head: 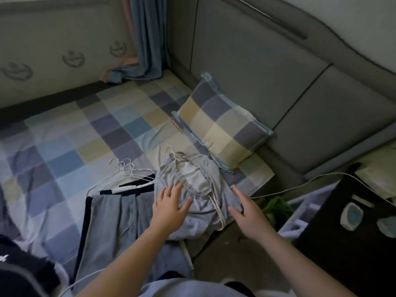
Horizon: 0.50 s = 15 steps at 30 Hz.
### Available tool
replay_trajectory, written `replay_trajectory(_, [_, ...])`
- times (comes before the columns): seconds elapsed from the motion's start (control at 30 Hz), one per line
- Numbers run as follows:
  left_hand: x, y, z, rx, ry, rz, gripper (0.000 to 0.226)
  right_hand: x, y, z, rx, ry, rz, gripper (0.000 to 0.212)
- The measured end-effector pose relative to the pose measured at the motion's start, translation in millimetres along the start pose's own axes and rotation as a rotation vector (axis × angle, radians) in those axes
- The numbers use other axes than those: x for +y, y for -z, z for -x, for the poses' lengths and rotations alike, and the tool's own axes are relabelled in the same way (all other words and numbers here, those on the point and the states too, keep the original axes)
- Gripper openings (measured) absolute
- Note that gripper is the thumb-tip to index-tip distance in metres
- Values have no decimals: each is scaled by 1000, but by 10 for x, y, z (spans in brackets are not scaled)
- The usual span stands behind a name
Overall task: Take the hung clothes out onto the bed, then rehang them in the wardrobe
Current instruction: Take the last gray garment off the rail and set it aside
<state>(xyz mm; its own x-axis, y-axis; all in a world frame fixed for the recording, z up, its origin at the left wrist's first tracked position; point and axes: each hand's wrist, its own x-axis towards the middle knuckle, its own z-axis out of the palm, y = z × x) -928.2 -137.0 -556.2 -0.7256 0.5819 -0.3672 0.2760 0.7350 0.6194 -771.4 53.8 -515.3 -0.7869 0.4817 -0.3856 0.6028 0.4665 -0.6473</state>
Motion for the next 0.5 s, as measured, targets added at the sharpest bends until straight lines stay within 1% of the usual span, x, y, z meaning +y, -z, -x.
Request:
replay_trajectory(0.13, [-43,54,-343,-11,84,-23,65,64,88,-521,-61,-30,-12,64])
replay_trajectory(0.27, [-186,-38,-757,-28,204,-45,65,240,93,-1163,-135,-66,-3,64])
replay_trajectory(0.37, [-339,-245,-1109,-56,296,-74,65,499,3,-1718,-217,-79,38,64])
replay_trajectory(0.5, [-702,-706,-1659,-139,383,-151,65,914,-287,-2551,-338,-96,130,64])
